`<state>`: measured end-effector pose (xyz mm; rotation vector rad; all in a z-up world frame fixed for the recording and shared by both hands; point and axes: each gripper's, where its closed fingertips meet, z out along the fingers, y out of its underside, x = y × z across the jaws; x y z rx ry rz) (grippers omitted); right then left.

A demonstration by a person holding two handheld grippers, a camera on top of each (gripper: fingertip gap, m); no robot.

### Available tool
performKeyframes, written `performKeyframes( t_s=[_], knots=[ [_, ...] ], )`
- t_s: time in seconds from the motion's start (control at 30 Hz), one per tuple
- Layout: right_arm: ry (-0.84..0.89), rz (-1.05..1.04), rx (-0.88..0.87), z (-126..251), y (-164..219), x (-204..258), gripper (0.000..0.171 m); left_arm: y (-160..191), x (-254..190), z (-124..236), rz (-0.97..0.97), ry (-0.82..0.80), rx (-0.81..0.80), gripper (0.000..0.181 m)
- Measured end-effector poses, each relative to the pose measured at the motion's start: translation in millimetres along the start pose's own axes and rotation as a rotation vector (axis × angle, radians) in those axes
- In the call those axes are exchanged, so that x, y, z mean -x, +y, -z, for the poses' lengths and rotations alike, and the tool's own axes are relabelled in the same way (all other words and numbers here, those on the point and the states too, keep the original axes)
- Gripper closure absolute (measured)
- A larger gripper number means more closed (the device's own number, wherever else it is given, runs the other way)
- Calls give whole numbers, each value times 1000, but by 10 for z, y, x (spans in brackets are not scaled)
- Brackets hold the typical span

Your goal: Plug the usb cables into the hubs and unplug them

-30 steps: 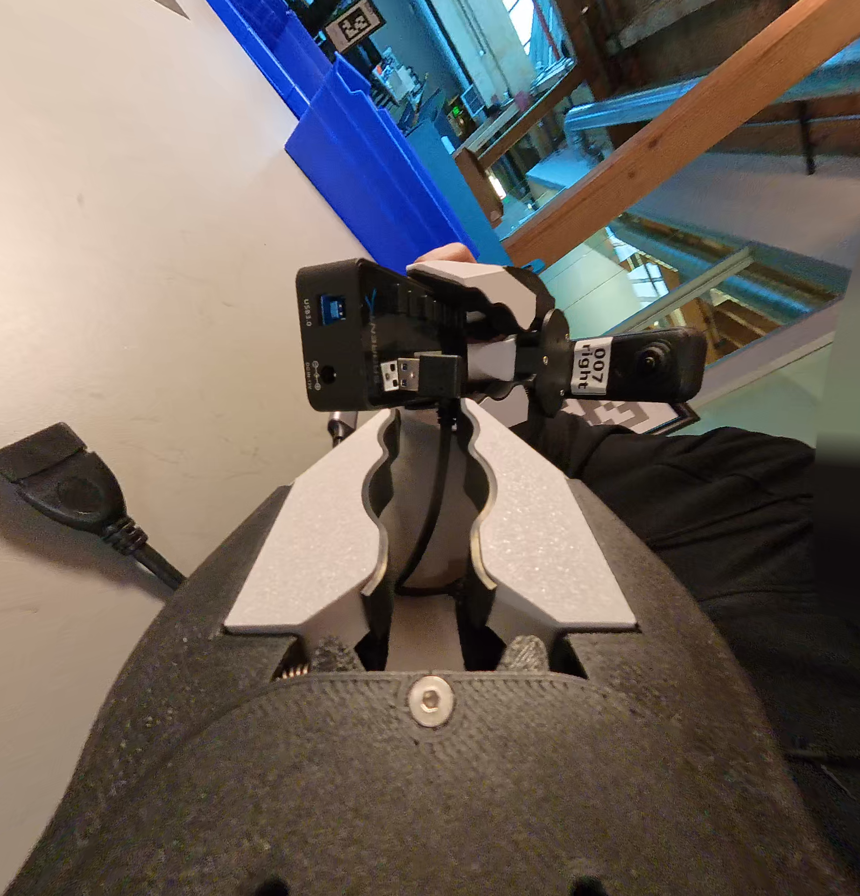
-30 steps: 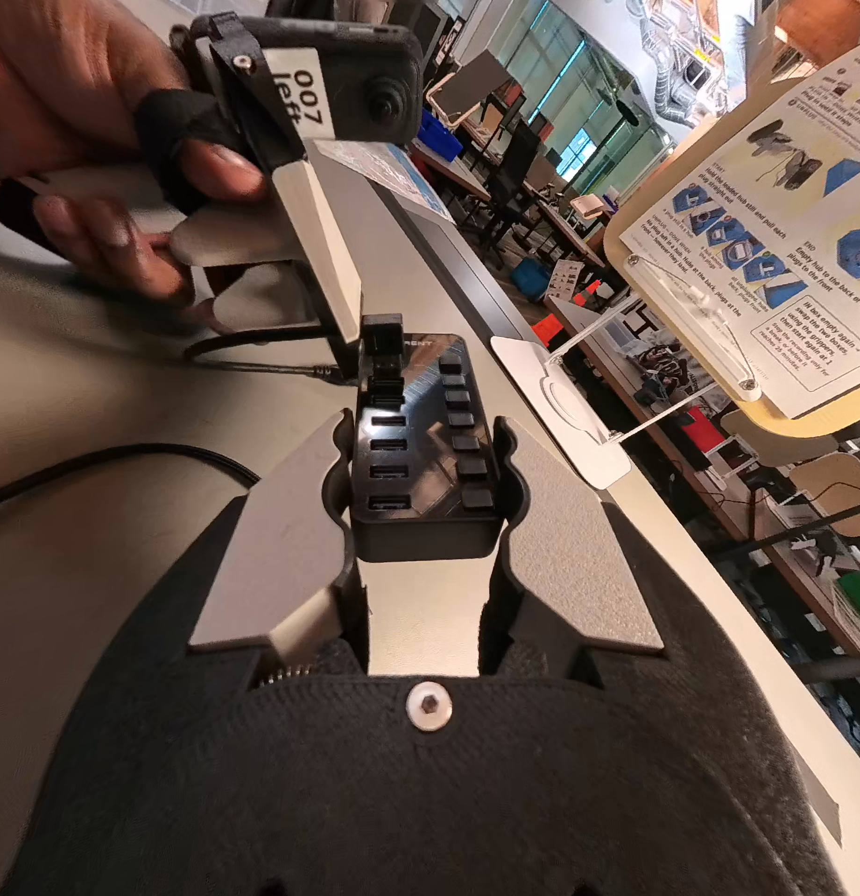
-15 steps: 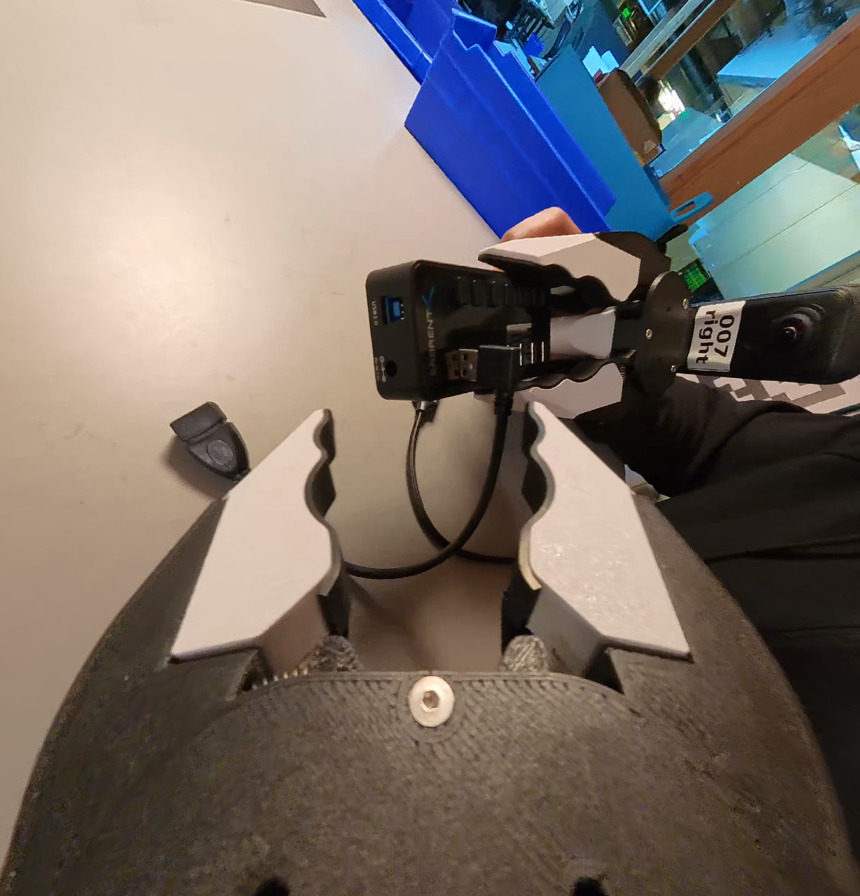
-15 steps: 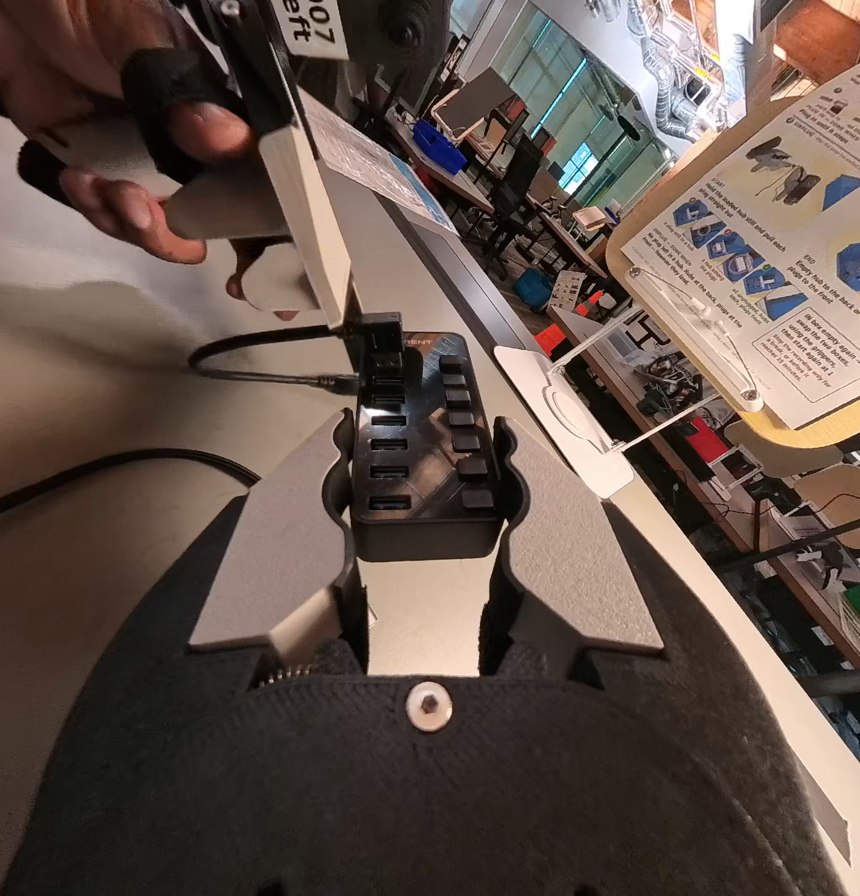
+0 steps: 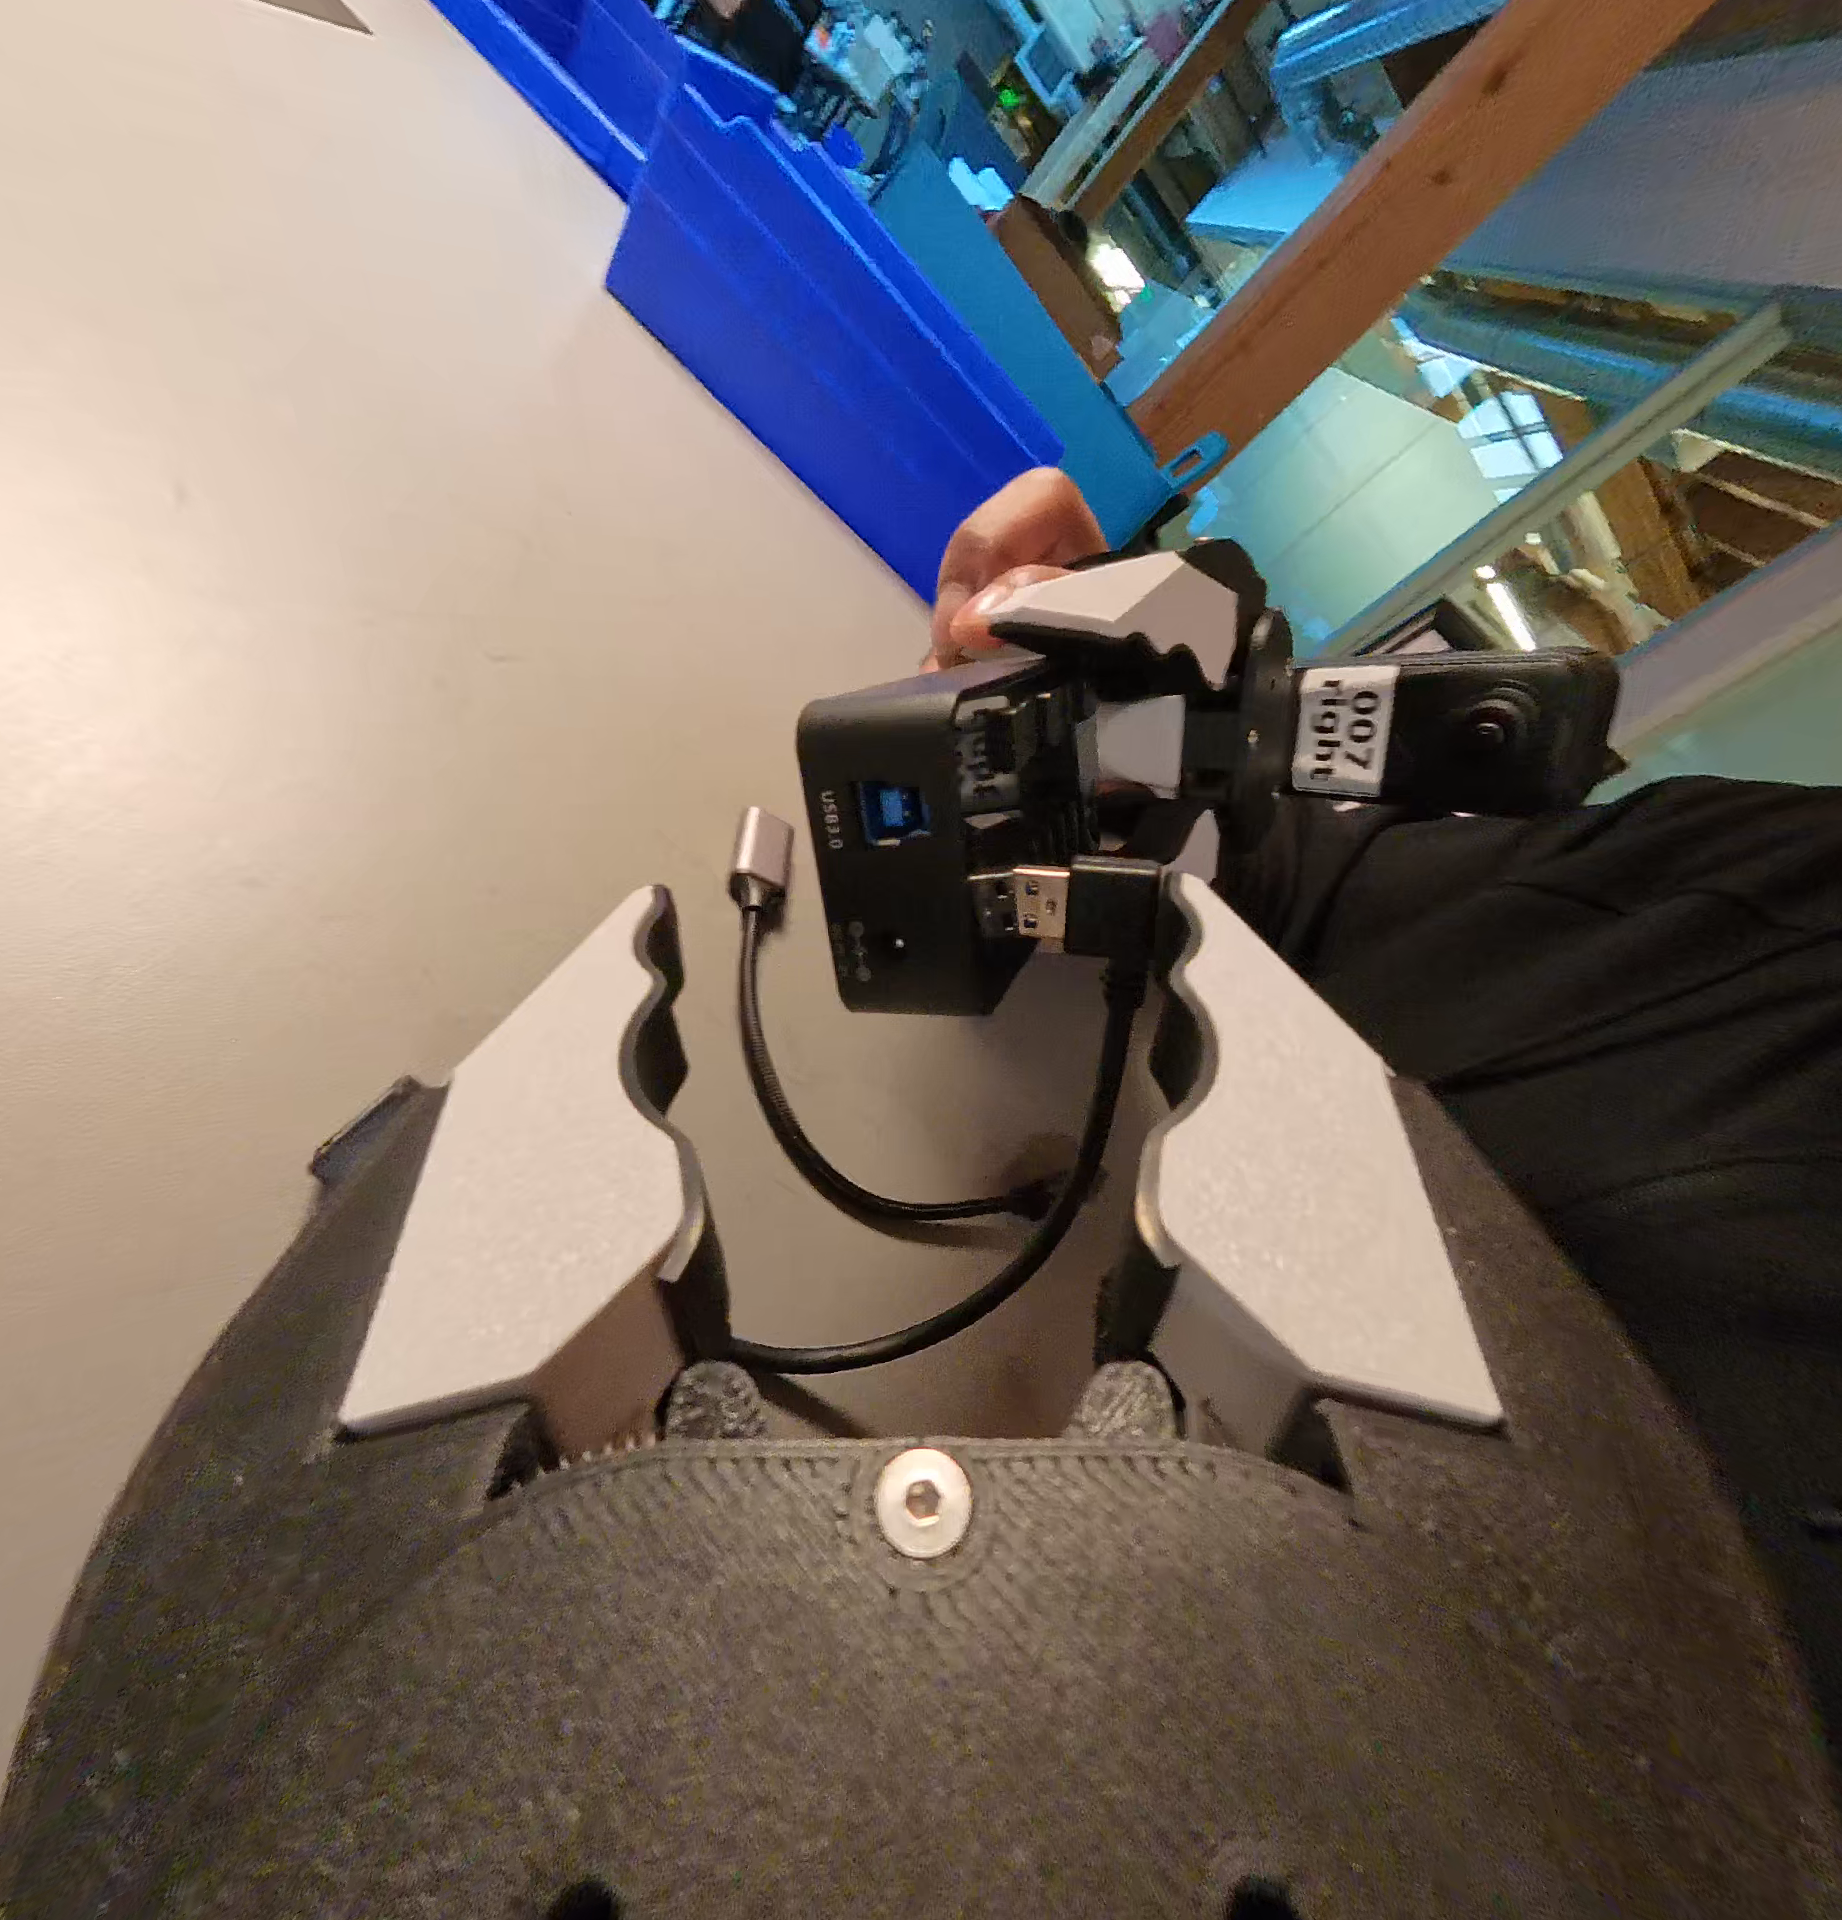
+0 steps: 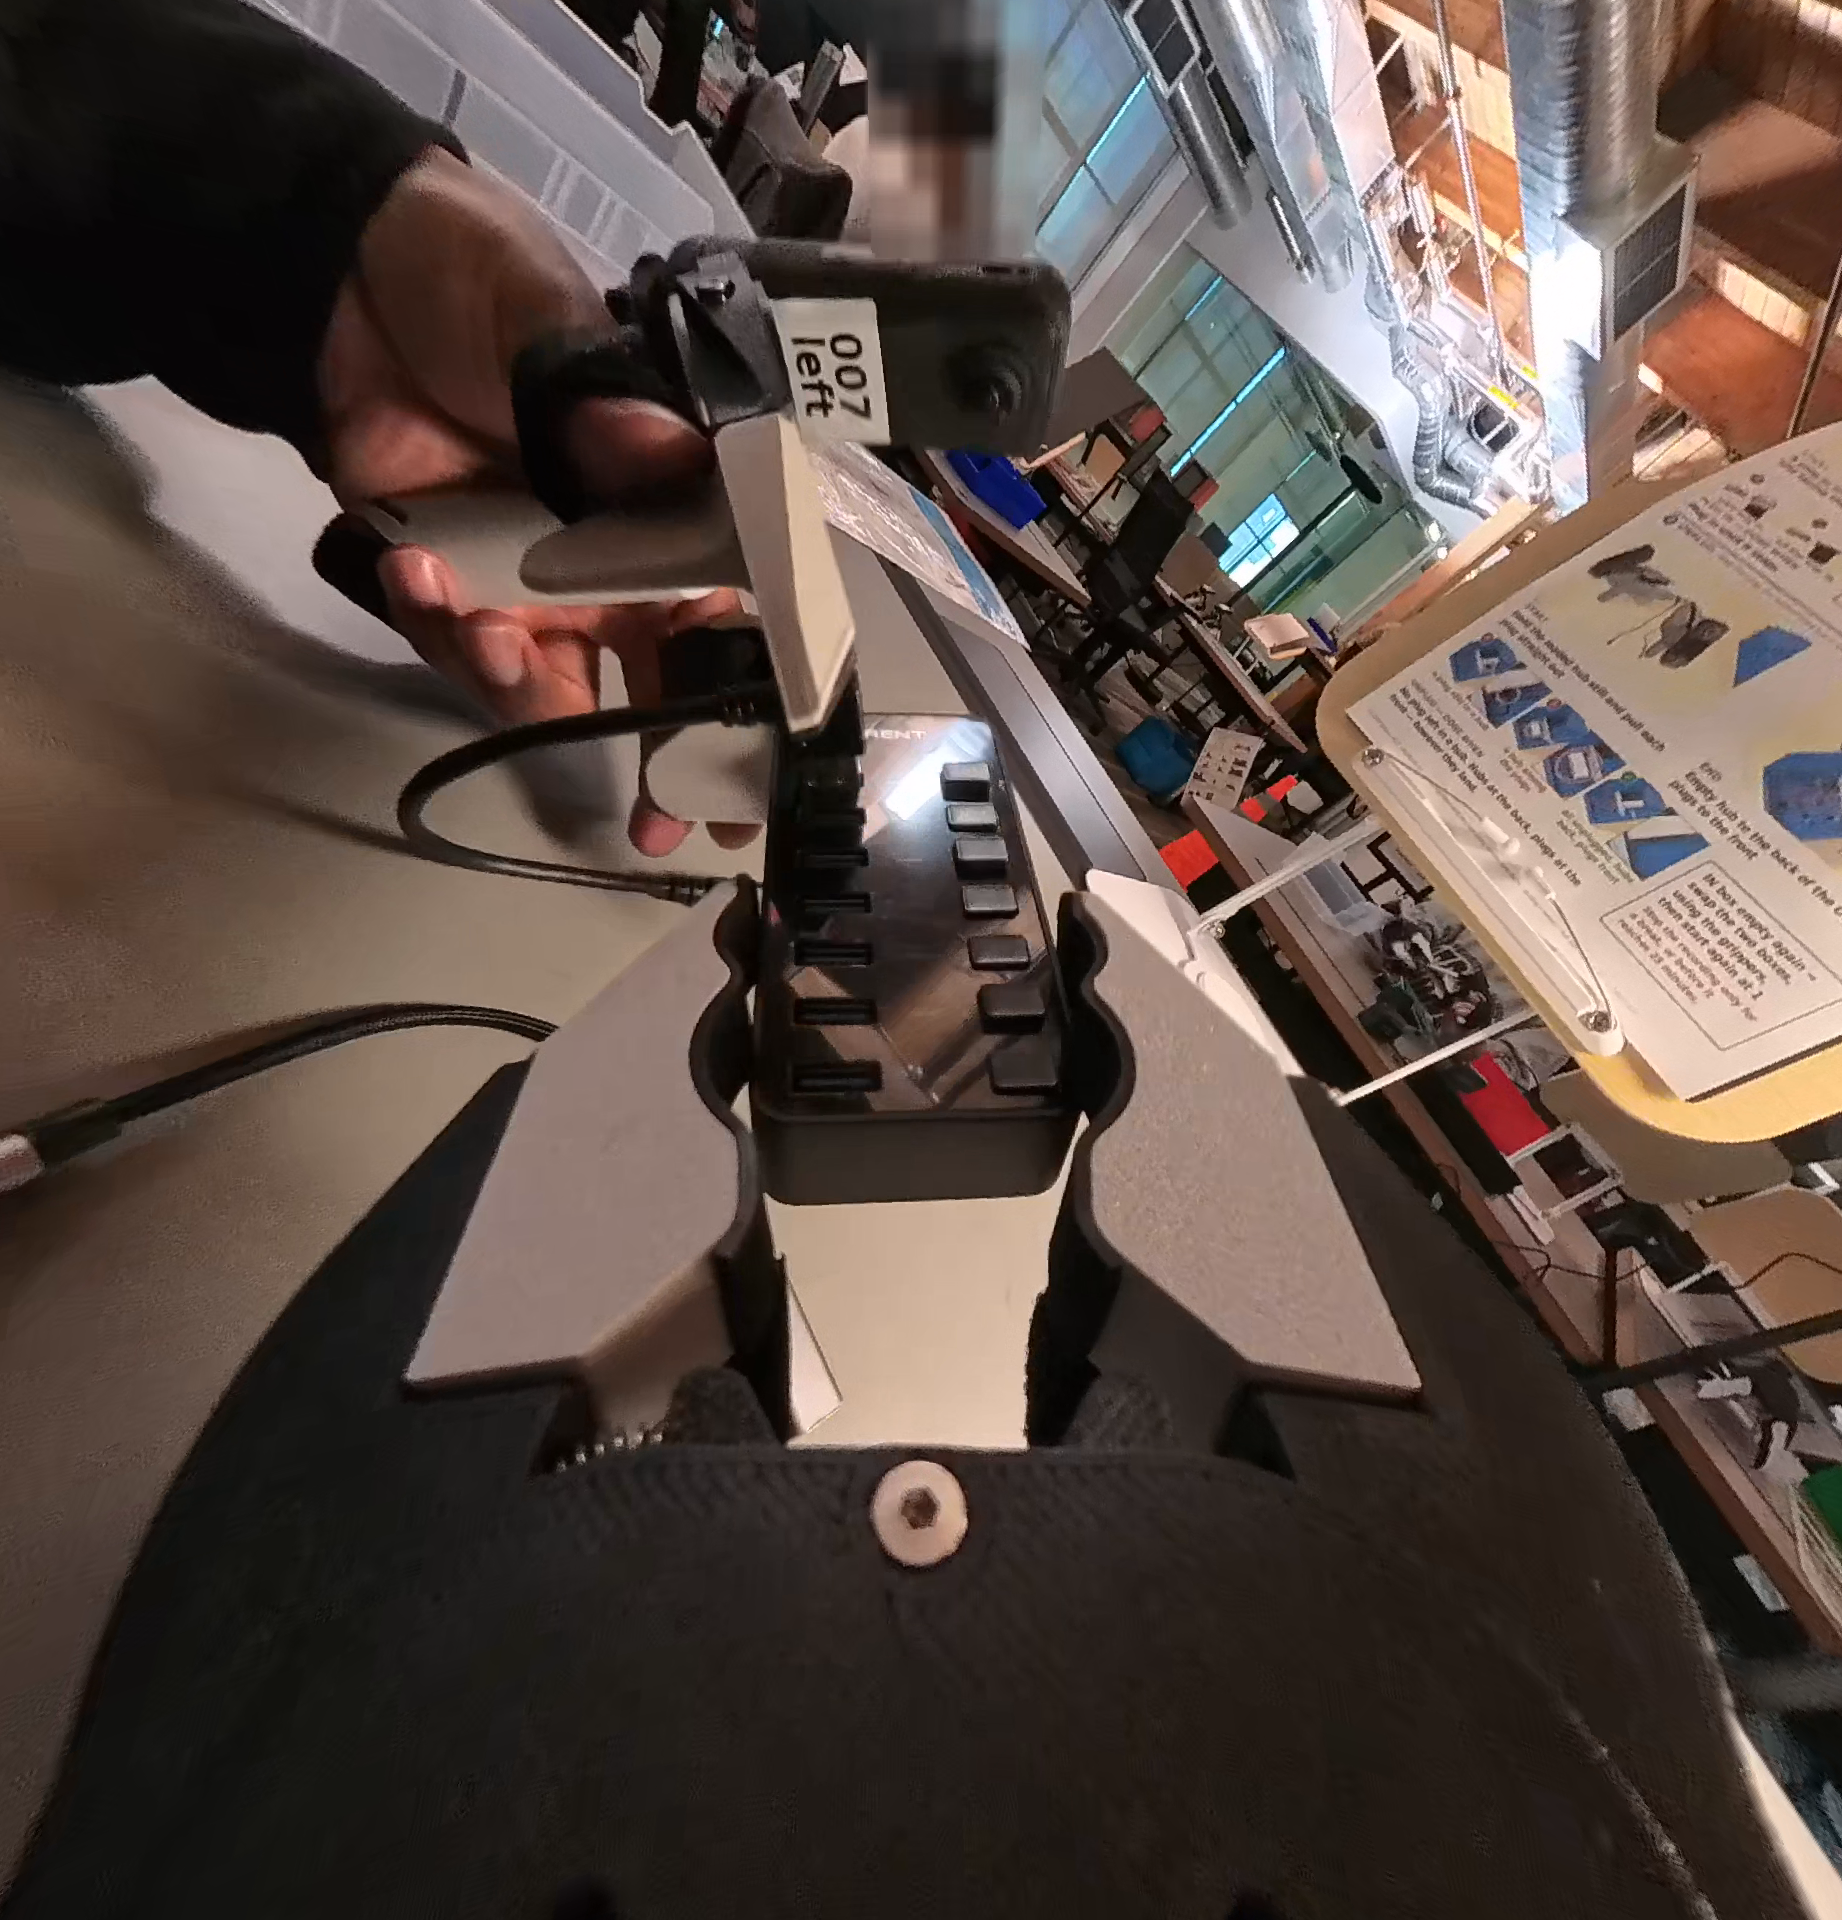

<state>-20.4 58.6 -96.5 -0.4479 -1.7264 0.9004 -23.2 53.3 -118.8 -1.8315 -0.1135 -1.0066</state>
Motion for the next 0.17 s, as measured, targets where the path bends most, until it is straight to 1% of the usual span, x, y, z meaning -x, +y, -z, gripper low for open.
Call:
performKeyframes(
  t_s=[0.07,0.17],
  knots=[
    [3,17,-6,12,-16,4,114,2,-100,1,8,81,-7,104],
    [3,44,-21,32,-43,16,115,23,-231,-10,29,185,-7,122]
  ],
)
